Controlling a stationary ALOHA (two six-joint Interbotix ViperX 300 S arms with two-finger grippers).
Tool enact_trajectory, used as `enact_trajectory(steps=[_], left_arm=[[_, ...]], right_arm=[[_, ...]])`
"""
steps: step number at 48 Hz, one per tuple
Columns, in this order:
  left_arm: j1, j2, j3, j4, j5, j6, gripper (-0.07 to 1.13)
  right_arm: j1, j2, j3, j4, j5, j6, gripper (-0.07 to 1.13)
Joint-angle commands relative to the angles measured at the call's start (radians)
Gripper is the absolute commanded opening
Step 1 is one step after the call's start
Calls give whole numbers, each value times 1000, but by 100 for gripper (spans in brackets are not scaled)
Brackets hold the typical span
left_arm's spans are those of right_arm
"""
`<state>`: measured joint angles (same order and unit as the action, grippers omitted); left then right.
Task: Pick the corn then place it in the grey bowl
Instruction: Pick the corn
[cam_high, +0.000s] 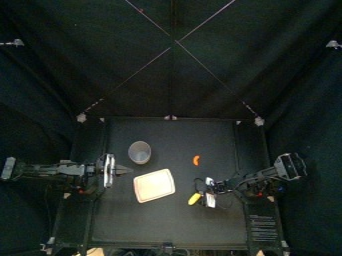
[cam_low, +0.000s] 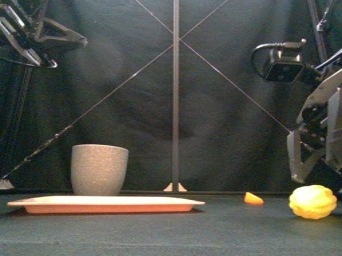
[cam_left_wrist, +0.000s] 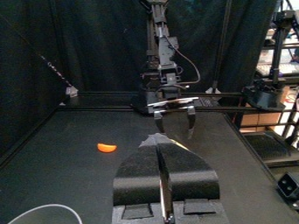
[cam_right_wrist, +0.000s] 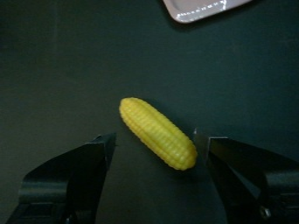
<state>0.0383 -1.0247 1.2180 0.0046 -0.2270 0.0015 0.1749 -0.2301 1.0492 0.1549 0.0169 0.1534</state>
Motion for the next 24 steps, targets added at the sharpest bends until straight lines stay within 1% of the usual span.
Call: enact_trajectory(steps=[1,24], left_arm=[[2,2,-14,3,-5,2,-4],[2,2,-14,3,-5,2,-4]], right_arm=[[-12,12,-15,-3,-12,0,103],[3,141,-67,0,-41,0,101]])
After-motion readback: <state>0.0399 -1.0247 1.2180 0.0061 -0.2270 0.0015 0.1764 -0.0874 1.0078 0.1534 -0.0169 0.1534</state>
